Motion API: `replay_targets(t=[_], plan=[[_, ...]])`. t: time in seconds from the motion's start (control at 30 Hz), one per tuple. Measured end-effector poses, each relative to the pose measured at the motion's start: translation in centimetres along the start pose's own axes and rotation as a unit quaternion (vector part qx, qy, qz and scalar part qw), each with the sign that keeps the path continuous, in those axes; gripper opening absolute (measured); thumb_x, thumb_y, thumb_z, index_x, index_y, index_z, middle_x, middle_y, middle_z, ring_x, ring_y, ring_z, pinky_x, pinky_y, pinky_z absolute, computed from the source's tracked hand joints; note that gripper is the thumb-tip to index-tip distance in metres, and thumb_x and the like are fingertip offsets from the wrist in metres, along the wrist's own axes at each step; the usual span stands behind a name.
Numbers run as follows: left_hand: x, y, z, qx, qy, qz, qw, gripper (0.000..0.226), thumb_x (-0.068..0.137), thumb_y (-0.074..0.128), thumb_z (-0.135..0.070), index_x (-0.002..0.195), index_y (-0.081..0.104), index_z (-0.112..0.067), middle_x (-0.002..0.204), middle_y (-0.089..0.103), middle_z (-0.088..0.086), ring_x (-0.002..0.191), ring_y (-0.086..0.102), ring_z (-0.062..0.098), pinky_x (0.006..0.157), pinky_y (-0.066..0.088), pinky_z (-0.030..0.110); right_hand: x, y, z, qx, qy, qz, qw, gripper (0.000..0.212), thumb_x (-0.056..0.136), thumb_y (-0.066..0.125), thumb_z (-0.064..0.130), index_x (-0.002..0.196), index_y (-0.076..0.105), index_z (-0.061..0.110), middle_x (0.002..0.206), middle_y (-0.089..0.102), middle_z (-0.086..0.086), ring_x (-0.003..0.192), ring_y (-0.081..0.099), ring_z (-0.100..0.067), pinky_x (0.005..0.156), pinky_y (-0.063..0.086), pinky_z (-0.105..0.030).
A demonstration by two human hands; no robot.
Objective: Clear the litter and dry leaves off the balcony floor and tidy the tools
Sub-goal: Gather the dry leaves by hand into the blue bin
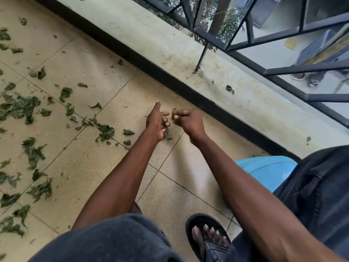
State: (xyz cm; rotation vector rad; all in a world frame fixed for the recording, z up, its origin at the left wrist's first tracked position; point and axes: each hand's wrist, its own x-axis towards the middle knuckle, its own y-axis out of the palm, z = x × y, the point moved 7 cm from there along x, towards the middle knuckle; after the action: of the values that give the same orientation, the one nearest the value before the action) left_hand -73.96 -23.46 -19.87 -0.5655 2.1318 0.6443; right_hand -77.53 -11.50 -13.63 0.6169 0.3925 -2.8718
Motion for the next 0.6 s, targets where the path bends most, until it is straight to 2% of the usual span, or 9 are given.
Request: replay_targets(t=[0.1, 0.17, 0.23, 0.3, 0.4, 0.43, 0.5, 0.57, 0.6], plan=[[-0.1, 2.6, 0.2, 0.016, -0.013, 0.048, 0.999, 0.066, 0.084, 0.054, -0.065, 0.099, 0.073, -0.005, 0.094, 0.073, 0.010, 0.082, 0.070, 0.025, 0.076, 0.054, 0.035, -1.1, 2.3, 2.4, -0.182, -0.079, 0.058, 0.978, 0.038, 0.077, 0.048, -0.013, 0.094, 0.075, 0.008, 0.082, 0.073, -0.008, 0.070, 0.069, -0.021, 0.064, 0.060, -0.037], [-0.2, 4.1, -0.1, 0.017, 0.000, 0.071, 0.997, 0.054, 0.090, 0.054, -0.055, 0.096, 0.073, -0.005, 0.094, 0.074, 0.012, 0.088, 0.072, 0.028, 0.081, 0.056, 0.037, -1.0, 1.8, 3.2, -0.251, -0.122, 0.001, 0.960, 0.038, 0.073, 0.047, -0.011, 0.092, 0.071, 0.011, 0.081, 0.072, -0.006, 0.072, 0.069, -0.021, 0.064, 0.058, -0.039], [-0.1, 5.3, 0.2, 0.016, -0.007, 0.083, 0.996, 0.043, 0.091, 0.058, -0.049, 0.096, 0.072, -0.009, 0.094, 0.073, 0.011, 0.088, 0.071, 0.027, 0.078, 0.056, 0.039, -1.0, -0.4, 3.3, -0.241, -0.114, -0.095, 0.959, 0.033, 0.078, 0.047, -0.006, 0.094, 0.063, 0.017, 0.080, 0.070, -0.004, 0.072, 0.067, -0.021, 0.063, 0.058, -0.040], [-0.3, 6.6, 0.9, 0.010, -0.020, 0.093, 0.995, 0.036, 0.091, 0.059, -0.047, 0.097, 0.072, -0.013, 0.096, 0.072, 0.009, 0.086, 0.071, 0.024, 0.071, 0.054, 0.035, -1.1, -2.4, 3.8, -0.250, -0.112, -0.143, 0.951, 0.026, 0.077, 0.050, -0.002, 0.088, 0.062, 0.019, 0.075, 0.067, -0.001, 0.066, 0.065, -0.020, 0.059, 0.057, -0.040], [-0.3, 8.2, 0.9, 0.006, -0.013, 0.079, 0.997, 0.028, 0.094, 0.059, -0.040, 0.079, 0.066, -0.017, 0.069, 0.061, 0.004, 0.051, 0.055, 0.015, 0.044, 0.042, 0.023, -0.1, -5.0, 4.3, -0.194, -0.086, -0.084, 0.974, 0.019, 0.078, 0.062, -0.003, 0.082, 0.075, 0.011, 0.077, 0.072, -0.003, 0.066, 0.067, -0.011, 0.066, 0.057, -0.032], [-0.2, 8.3, 0.7, 0.019, -0.006, 0.065, 0.998, 0.030, 0.094, 0.060, -0.039, 0.073, 0.060, -0.018, 0.061, 0.052, 0.000, 0.042, 0.043, 0.011, 0.036, 0.031, 0.019, 0.6, -6.7, 4.5, -0.174, -0.074, -0.099, 0.977, 0.019, 0.081, 0.063, -0.002, 0.089, 0.077, 0.008, 0.087, 0.074, -0.005, 0.075, 0.068, -0.010, 0.076, 0.057, -0.030], [0.4, 8.2, 0.3, 0.012, -0.003, 0.049, 0.999, 0.033, 0.093, 0.064, -0.039, 0.070, 0.052, -0.019, 0.055, 0.044, -0.005, 0.037, 0.033, 0.007, 0.031, 0.020, 0.017, 2.1, -11.1, 5.2, -0.212, -0.059, -0.193, 0.956, 0.035, 0.087, 0.054, -0.003, 0.118, 0.068, 0.006, 0.121, 0.067, -0.009, 0.110, 0.062, -0.017, 0.101, 0.045, -0.028], [0.9, 8.1, 0.1, -0.008, -0.005, 0.049, 0.999, 0.033, 0.091, 0.065, -0.039, 0.070, 0.051, -0.018, 0.055, 0.044, -0.005, 0.038, 0.032, 0.007, 0.030, 0.020, 0.018, 4.3, -13.9, 4.9, -0.279, -0.041, -0.227, 0.932, 0.055, 0.089, 0.043, -0.006, 0.143, 0.044, 0.004, 0.149, 0.043, -0.012, 0.137, 0.039, -0.023, 0.114, 0.030, -0.030], [0.9, 8.1, 0.1, -0.013, -0.010, 0.051, 0.999, 0.033, 0.091, 0.065, -0.040, 0.070, 0.051, -0.018, 0.055, 0.045, -0.005, 0.038, 0.033, 0.007, 0.029, 0.020, 0.019, 5.4, -14.2, 4.4, -0.314, -0.031, -0.205, 0.927, 0.061, 0.089, 0.040, -0.007, 0.149, 0.032, 0.003, 0.156, 0.030, -0.013, 0.145, 0.026, -0.026, 0.118, 0.023, -0.031]])
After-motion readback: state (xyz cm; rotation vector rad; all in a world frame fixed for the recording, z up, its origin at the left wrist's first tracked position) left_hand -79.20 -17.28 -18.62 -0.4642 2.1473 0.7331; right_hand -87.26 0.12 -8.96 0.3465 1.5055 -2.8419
